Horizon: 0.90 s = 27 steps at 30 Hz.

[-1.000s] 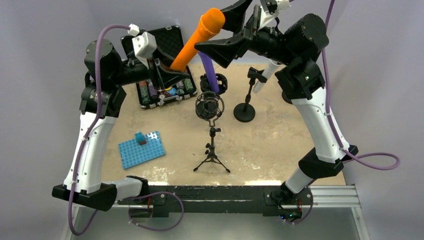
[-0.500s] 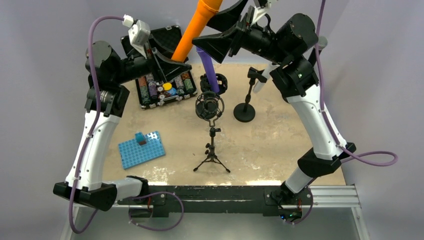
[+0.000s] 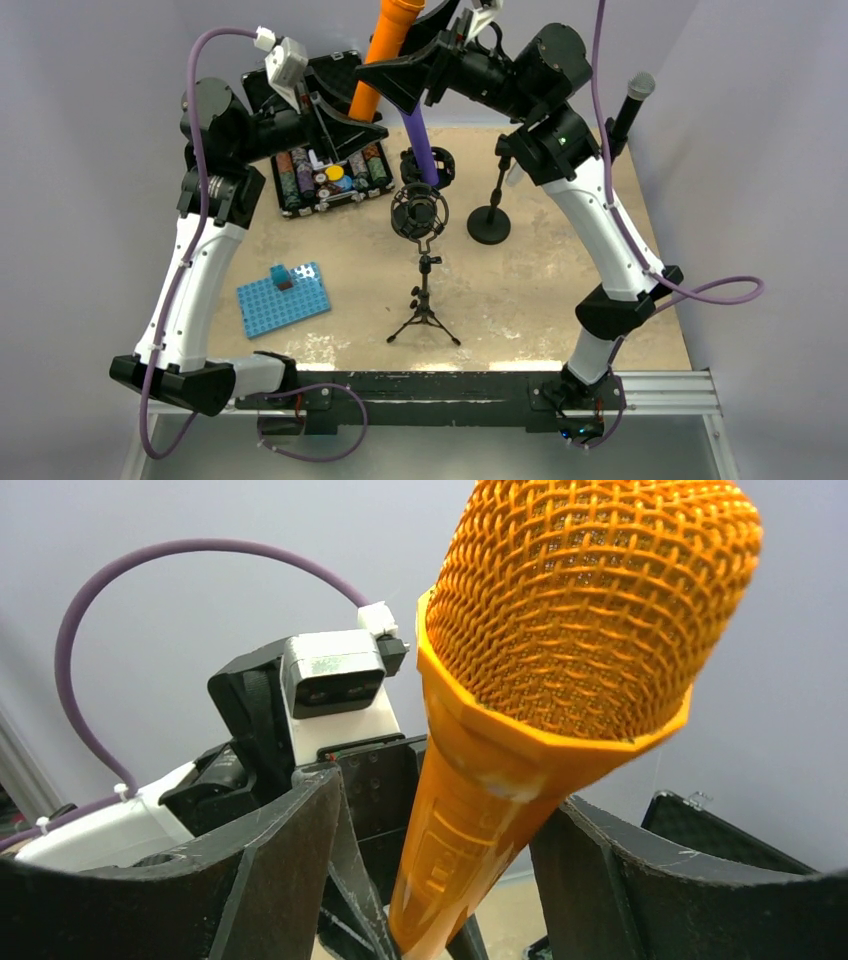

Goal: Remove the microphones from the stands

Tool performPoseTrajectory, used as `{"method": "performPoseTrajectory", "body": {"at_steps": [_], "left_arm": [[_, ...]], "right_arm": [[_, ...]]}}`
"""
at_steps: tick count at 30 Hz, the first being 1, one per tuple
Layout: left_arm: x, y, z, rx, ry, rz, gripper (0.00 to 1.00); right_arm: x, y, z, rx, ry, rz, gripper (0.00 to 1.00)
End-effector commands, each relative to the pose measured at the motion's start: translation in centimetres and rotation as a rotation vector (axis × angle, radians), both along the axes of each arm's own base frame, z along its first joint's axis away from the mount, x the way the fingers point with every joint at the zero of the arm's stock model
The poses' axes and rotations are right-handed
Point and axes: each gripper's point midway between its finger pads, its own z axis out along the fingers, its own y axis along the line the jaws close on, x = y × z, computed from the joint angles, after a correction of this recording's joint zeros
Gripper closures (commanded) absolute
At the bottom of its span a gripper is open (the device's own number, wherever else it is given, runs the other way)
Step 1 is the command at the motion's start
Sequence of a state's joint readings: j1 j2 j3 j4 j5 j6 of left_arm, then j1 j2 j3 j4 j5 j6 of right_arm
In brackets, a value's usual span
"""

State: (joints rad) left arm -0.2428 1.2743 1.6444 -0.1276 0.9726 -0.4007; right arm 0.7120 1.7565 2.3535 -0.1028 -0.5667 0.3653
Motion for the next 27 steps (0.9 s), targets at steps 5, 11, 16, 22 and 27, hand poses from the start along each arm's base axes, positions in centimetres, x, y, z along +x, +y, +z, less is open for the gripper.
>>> {"method": "performPoseTrajectory", "body": {"at_steps": [5, 11, 16, 22, 27], "left_arm": [[-0.5, -0.3, 0.5, -0.002, -0.051, -0.021, 1.0], [0.0, -0.3, 0.2, -0.002, -0.041, -0.009, 1.0], [0.3, -0.3, 0.2, -0.007, -0.035, 0.003, 1.0], [1.1, -0.3, 0.1, -0.011, -0.021, 0.02, 1.0], [1.4, -0.4, -0.2, -0.008, -0.008, 0.023, 1.0]], "right_arm": [[-1.5, -1.0, 3.7, 0.101, -0.055, -0.018, 0.32], [-2.2, -1.0, 3.7, 0.09, -0.086, 0.004, 0.38], [-2.5, -0.7, 2.9, 0.066, -0.09, 0.029, 0.41], [-2.9, -0.3, 2.0, 0.048, -0.027, 0.063, 0.43], [-3.3, -0.2, 2.0, 0.047, -0.009, 0.079, 0.31]]}}
